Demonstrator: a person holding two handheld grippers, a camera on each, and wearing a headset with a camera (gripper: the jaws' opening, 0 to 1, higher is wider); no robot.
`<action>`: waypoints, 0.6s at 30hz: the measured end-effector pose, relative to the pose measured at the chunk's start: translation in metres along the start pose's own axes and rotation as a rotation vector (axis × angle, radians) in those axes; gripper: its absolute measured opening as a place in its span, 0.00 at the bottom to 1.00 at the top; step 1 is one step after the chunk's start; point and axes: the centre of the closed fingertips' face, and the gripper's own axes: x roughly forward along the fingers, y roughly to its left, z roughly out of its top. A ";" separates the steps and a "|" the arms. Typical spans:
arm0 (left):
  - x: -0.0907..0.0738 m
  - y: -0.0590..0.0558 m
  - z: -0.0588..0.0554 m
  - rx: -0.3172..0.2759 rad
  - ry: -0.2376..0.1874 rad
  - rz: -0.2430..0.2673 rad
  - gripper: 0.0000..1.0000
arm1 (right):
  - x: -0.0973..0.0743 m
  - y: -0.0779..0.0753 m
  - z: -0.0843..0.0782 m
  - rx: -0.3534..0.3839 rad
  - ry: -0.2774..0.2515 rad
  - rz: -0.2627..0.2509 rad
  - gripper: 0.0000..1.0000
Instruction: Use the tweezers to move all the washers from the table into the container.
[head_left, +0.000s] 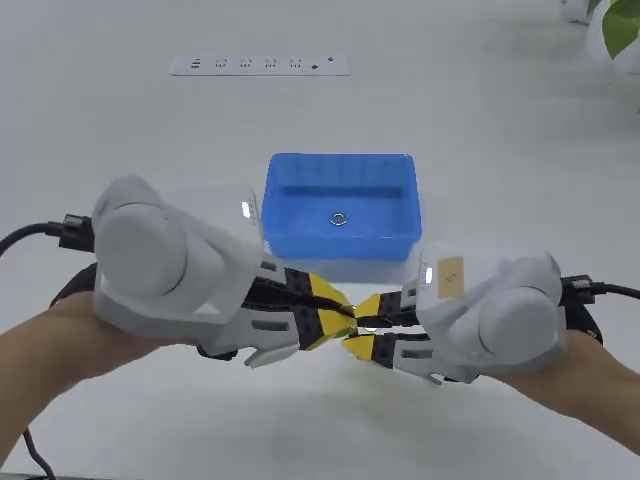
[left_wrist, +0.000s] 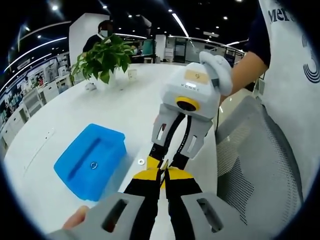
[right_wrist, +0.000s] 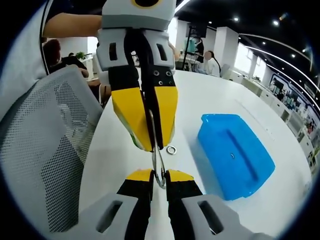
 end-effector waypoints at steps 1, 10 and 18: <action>0.000 0.000 0.000 -0.001 0.000 0.000 0.07 | 0.000 -0.001 0.000 0.007 -0.003 0.000 0.11; 0.000 0.001 0.001 0.025 0.015 0.004 0.07 | 0.000 -0.001 0.001 0.000 0.004 0.005 0.11; 0.001 0.001 0.000 0.018 0.022 0.007 0.07 | 0.002 0.000 0.000 0.014 0.007 0.015 0.12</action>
